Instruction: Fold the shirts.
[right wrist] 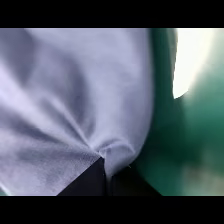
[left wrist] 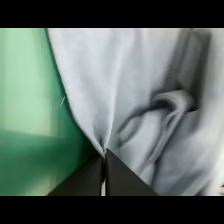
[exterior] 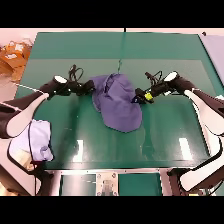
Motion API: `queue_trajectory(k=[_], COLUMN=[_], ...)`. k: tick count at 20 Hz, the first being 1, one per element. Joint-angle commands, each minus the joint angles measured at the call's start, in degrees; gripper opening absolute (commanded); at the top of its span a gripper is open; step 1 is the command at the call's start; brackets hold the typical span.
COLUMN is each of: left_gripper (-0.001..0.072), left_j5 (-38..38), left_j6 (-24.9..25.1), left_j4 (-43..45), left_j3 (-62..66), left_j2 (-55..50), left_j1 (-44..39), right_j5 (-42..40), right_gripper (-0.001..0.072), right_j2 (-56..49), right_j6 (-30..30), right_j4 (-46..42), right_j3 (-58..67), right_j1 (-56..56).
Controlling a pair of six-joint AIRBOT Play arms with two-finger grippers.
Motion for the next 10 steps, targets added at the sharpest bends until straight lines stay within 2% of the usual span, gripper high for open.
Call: queue_trajectory(k=[1,3,5,7,10], left_gripper=[0.0018,0.0018,0.0019,0.0019,0.0019], left_j5=[-5.05,-7.21,-10.29,-12.81,-12.46], left_j6=[-1.46,-6.64,-9.27,-9.64,-7.91], left_j4=[6.38,17.05,24.94,28.74,29.27], left_j3=[1.84,1.84,1.84,1.84,1.86], left_j2=[4.83,10.93,17.64,24.83,36.06], left_j1=[3.23,5.31,7.21,8.90,9.86], right_j5=[3.89,7.17,8.55,8.74,8.76], right_gripper=[0.0014,0.0013,0.0013,0.0013,0.0013], right_j2=[-0.17,0.66,3.17,7.19,14.47], right_j6=[-0.50,-0.50,-0.48,-0.50,-4.00], right_j4=[1.22,1.22,1.25,1.22,1.25], right_j3=[2.23,4.79,6.71,7.58,7.67], right_j1=[-0.92,-2.56,-4.13,-5.33,-5.77])
